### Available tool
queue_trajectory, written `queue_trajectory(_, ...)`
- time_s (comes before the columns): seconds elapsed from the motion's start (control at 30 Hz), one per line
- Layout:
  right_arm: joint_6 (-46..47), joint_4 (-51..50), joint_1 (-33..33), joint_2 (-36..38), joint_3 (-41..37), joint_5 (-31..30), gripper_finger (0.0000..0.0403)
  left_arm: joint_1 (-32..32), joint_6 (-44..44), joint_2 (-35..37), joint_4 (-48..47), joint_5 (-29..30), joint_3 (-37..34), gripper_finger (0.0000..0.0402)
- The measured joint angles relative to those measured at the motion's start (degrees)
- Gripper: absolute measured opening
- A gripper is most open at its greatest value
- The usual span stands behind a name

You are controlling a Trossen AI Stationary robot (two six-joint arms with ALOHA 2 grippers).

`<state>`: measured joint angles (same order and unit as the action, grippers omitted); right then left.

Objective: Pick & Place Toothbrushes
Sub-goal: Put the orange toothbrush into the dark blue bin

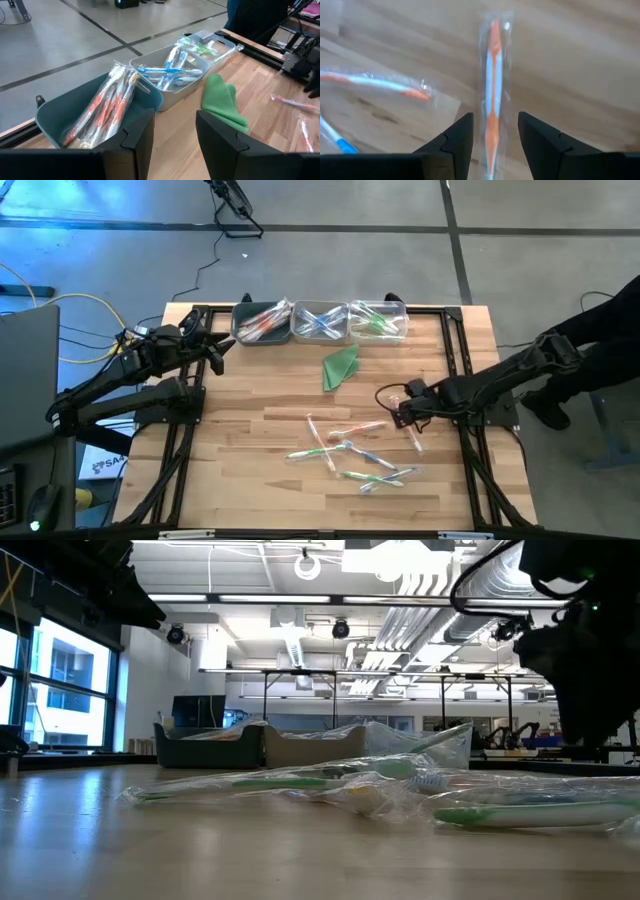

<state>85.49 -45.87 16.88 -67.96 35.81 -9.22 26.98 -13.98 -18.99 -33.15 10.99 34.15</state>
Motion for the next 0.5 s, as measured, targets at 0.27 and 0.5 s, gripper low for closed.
queue_trajectory(0.27, 0.4, 8.8, 0.0, 0.0, -5.3, 5.6, 0.0149, 0.0, 0.0, 0.0, 0.0, 0.0, 0.0, 0.0143)
queue_trajectory(0.5, 0.3, 11.5, 0.0, 0.0, -6.0, 6.6, 0.0149, 0.0, 0.0, 0.0, 0.0, 0.0, 0.0, 0.0143)
